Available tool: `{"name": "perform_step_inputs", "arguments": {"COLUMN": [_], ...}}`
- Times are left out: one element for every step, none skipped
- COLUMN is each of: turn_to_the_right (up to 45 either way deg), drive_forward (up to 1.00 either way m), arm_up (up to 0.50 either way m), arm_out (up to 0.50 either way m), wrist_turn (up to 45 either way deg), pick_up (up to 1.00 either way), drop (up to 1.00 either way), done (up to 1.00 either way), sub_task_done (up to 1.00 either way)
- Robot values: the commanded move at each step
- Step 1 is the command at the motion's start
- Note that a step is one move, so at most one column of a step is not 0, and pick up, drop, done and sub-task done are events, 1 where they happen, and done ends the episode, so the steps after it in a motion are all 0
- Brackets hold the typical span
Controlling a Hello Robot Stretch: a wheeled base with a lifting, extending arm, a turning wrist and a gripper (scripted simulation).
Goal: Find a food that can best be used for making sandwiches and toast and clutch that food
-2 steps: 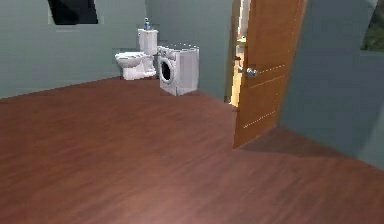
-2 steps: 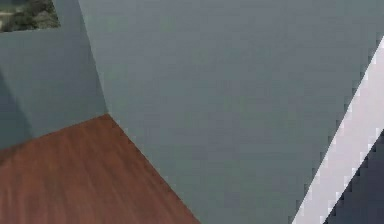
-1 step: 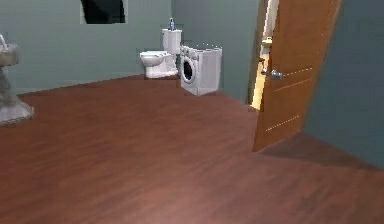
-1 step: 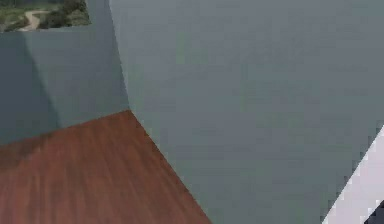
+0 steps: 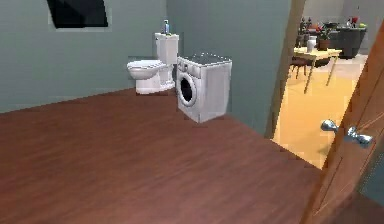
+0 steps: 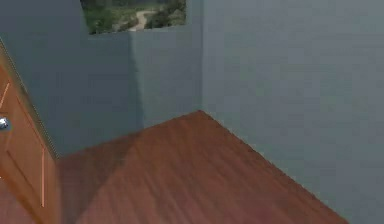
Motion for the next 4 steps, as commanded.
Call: {"name": "perform_step_inputs", "arguments": {"turn_to_the_right": [0.0, 30.0, 0.0, 15.0], "drive_forward": [0.75, 0.00, 0.15, 0.00], "arm_up": [0.00, 0.00, 0.00, 0.00], "arm_out": [0.00, 0.00, 0.00, 0.00], "wrist_turn": [0.0, 0.0, 0.0, 0.0], "pick_up": [0.00, 0.00, 0.00, 0.00], "drop": [0.00, 0.00, 0.00, 0.00], "done": [0.00, 0.00, 0.00, 0.00], "sub_task_done": [0.00, 0.00, 0.00, 0.00]}}
